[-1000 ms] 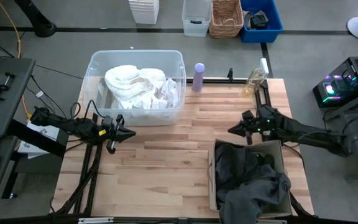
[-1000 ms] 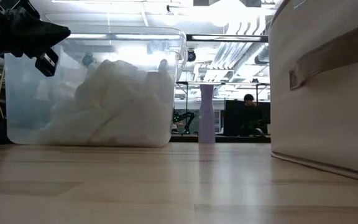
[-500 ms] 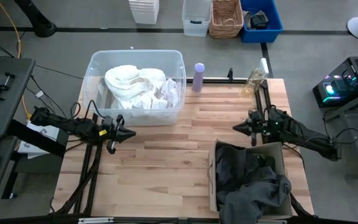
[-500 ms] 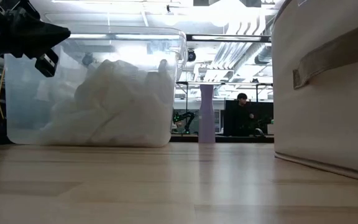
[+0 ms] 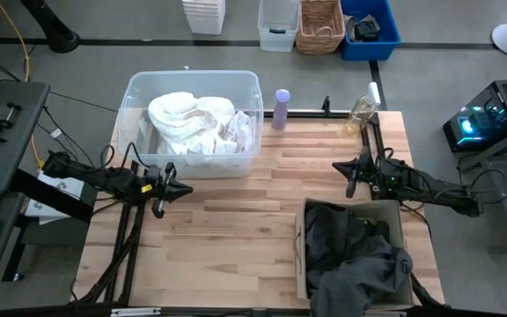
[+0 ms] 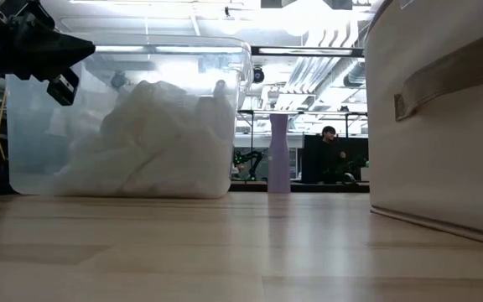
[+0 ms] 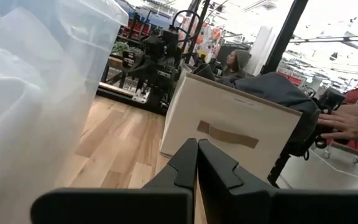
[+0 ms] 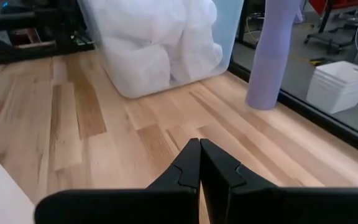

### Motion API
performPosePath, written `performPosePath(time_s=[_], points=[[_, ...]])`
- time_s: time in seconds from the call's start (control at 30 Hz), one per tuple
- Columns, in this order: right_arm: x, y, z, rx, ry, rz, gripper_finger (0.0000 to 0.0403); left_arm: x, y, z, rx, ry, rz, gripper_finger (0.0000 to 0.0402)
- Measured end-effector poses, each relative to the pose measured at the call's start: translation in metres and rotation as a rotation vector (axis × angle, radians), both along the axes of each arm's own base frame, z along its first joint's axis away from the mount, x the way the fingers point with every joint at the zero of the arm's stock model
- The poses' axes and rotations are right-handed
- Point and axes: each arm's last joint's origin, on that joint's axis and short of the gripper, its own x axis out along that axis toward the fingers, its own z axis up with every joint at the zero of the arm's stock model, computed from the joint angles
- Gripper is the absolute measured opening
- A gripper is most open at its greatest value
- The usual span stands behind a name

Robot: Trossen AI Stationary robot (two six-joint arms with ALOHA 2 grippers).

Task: Sort clothes
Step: Return to Home Position

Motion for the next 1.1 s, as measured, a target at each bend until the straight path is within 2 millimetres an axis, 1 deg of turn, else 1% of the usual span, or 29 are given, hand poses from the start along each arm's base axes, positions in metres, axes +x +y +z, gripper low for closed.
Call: performPosePath(time_s=[0.17,0.33,1.1], points=[[0.0001,0.0001,0.0,-0.027,0.013,0.012,0.0,0.0,0.0,0.0,0.0,0.0,0.0,0.0001],[0.0009,0.0001,-0.0007,0.002,0.012,0.008,0.0,0.0,0.0,-0.0001,0.0,0.0,0.0,0.0001],[0.001,0.0,-0.0008,0.004,0.012,0.007,0.0,0.0,0.0,-0.0001,0.0,0.0,-0.001,0.0001]])
